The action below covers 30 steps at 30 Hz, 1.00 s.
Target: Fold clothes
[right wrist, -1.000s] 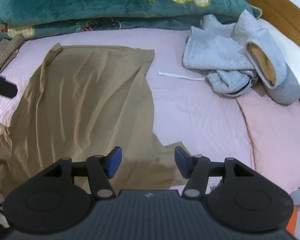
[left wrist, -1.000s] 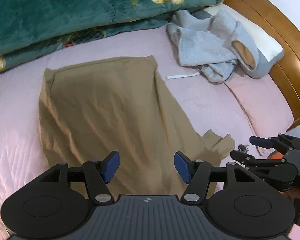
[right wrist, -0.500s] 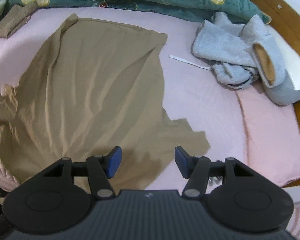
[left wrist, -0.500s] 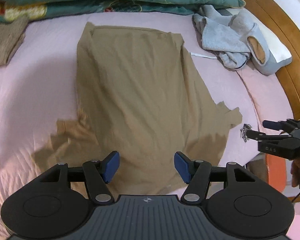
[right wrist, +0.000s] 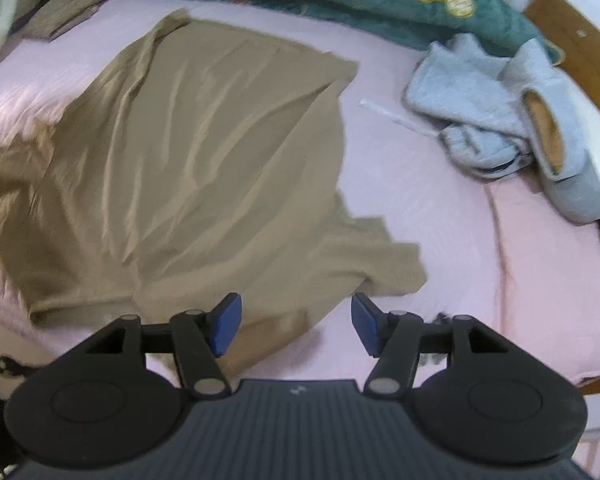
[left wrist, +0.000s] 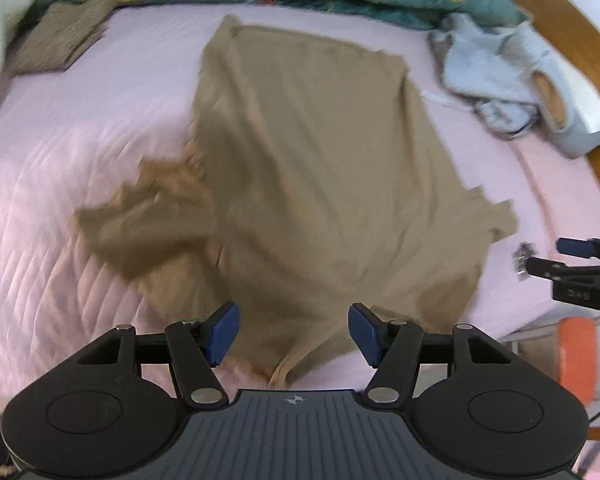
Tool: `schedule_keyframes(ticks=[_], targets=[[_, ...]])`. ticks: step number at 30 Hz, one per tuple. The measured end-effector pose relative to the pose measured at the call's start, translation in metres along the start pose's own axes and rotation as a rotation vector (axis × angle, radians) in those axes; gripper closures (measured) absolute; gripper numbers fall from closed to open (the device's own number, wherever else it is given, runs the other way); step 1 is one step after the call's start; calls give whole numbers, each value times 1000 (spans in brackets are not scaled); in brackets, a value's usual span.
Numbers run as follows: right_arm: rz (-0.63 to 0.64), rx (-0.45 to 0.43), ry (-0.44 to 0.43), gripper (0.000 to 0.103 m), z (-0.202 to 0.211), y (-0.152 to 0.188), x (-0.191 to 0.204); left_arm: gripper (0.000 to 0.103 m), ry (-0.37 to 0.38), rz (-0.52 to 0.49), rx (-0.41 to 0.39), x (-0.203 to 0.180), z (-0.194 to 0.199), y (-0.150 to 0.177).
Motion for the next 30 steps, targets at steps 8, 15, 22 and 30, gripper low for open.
schedule_keyframes(ticks=[8, 15, 22, 30], targets=[[34, -17, -177, 40, -17, 34, 13, 41, -157, 42, 40, -32, -14, 39], [41, -15, -245, 40, -26, 49, 28, 41, -198, 68, 34, -39, -26, 60], [0, -7, -189, 40, -36, 66, 51, 41, -223, 86, 30, -29, -58, 78], [3, 22, -168, 40, -50, 88, 75, 41, -187, 69, 71, -17, -91, 104]])
Point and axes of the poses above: each gripper's, at about its wrist camera, not at the fingertips, and z roughly against the way its jaws point, x to its left, y to its underside, the point moved 7 cm from there along -z, roughly the way its jaws point, and after that the axes turned 14 degrees about -x, right-handed, at the moved point
